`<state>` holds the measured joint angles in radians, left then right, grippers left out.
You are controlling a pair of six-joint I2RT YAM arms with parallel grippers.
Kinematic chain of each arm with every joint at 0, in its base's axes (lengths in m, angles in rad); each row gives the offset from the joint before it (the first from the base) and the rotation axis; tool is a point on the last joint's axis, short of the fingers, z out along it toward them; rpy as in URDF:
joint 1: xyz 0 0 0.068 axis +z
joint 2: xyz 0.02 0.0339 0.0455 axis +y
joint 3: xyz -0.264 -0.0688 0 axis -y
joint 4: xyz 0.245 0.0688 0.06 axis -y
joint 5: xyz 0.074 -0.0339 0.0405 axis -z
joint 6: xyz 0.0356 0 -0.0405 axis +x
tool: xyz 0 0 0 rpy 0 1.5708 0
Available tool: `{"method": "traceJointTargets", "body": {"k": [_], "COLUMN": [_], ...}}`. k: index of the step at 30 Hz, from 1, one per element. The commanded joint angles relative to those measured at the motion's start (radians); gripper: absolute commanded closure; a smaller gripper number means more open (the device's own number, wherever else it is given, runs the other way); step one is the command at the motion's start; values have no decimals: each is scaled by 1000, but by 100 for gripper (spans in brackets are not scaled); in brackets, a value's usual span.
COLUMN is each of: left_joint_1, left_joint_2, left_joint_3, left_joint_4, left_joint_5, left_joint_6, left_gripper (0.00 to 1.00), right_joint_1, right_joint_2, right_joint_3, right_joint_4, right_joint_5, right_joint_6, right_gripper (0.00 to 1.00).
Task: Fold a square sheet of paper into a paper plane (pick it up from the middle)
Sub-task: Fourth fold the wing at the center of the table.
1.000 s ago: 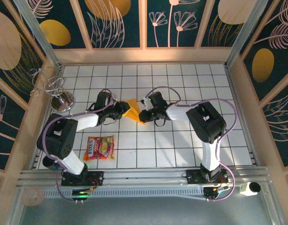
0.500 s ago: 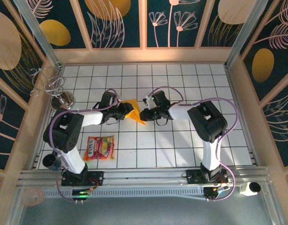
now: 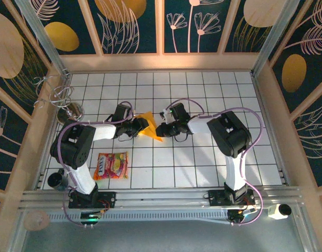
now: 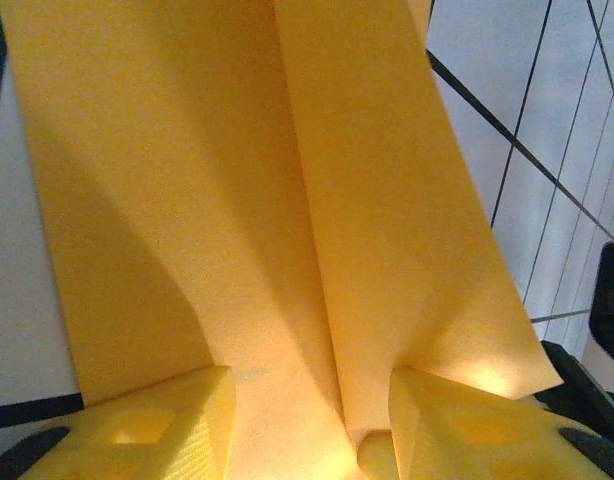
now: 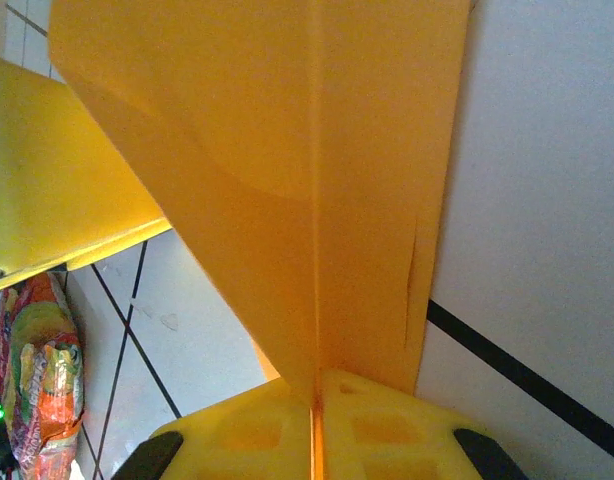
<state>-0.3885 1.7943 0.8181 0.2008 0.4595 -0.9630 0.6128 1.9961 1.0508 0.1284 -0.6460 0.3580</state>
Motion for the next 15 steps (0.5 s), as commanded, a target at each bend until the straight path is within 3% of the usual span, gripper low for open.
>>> {"method": "traceJointTargets", "body": {"k": [1, 15], "left_joint_1": [-6, -6], "left_joint_2": [4, -28], "left_joint_3": [18, 43], "left_joint_4": [-34, 3], "left_joint_5": [-19, -2], "left_joint_6": [40, 76], "left_gripper": [55, 51], "right_joint_1": [-15, -47], "right_joint_2": [28, 56], "right_joint_3": [-8, -6], "right_joint_4": [12, 35], "right_joint_5": [-43, -139], "right_joint_6": [28, 76], "right_gripper": [89, 90]}}
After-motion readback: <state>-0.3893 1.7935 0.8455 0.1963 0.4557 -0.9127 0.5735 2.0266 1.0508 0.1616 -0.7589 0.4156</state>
